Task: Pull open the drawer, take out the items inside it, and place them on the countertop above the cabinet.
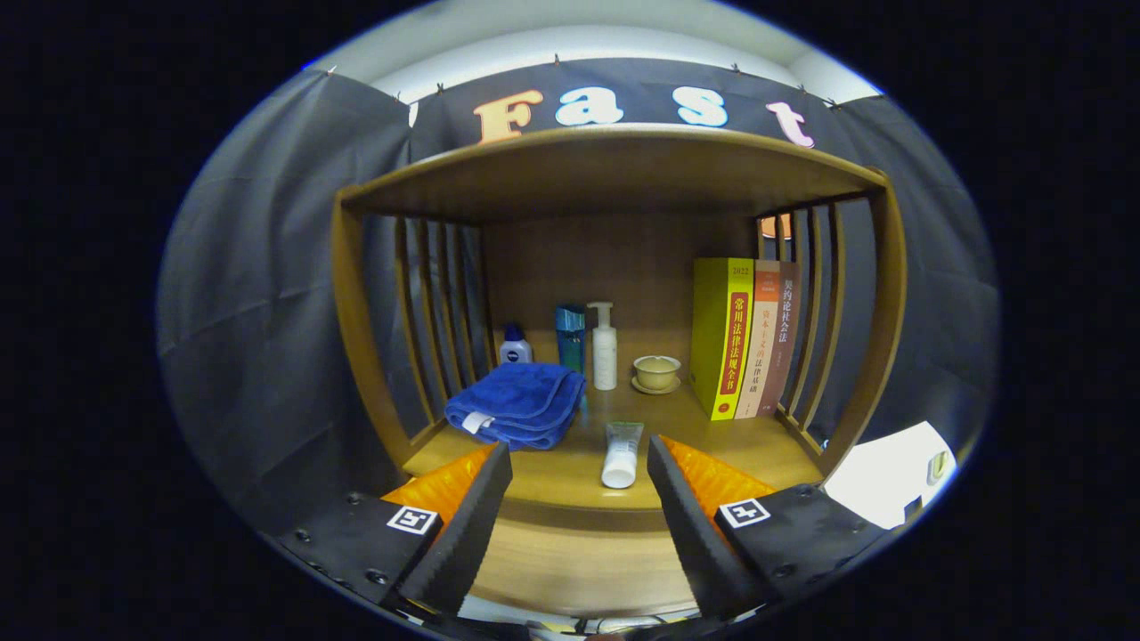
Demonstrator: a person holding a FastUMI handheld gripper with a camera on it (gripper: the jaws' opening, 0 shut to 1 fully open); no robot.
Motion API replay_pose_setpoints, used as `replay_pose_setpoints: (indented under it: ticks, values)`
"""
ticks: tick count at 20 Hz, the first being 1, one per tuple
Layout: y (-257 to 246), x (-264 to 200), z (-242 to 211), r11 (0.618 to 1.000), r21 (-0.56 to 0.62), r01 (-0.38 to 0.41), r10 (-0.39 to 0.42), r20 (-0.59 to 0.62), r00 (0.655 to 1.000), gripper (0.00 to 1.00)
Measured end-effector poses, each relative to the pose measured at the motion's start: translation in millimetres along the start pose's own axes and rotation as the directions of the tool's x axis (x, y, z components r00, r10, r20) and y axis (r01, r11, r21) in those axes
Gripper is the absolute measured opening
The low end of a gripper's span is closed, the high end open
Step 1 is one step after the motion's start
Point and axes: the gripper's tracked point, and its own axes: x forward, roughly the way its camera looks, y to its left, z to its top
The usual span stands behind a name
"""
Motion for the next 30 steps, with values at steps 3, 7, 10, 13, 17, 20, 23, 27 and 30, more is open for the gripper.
replay_pose_setpoints:
  ticks: [3,7,10,13,17,20,23,27,30]
  values:
    - [1.0,-27.7,-27.6,1.0,0.005,0.015,-0.015,0.031,0.999,0.99]
    - [-3.9,-54.4,-55.0,0.998,0.053,0.043,-0.048,0.082,0.995,0.99]
    - [-11.4,-77.0,-67.0,0.992,0.111,0.062,-0.079,0.15,0.985,0.99]
    - [-20.6,-88.9,-83.0,0.985,0.147,0.087,-0.118,0.217,0.969,0.99]
    - [-35.1,-90.7,-103.2,0.979,0.155,0.131,-0.166,0.245,0.955,0.99]
    - [-33.2,-92.6,-101.6,0.981,0.162,0.108,-0.15,0.272,0.95,0.99]
    - [-36.3,-96.1,-108.0,0.98,0.15,0.132,-0.172,0.293,0.941,0.99]
    - [-22.6,-90.6,-116.9,0.985,0.137,0.108,-0.142,0.268,0.953,0.99]
    - [-25.3,-93.2,-115.2,0.984,0.133,0.119,-0.153,0.285,0.946,0.99]
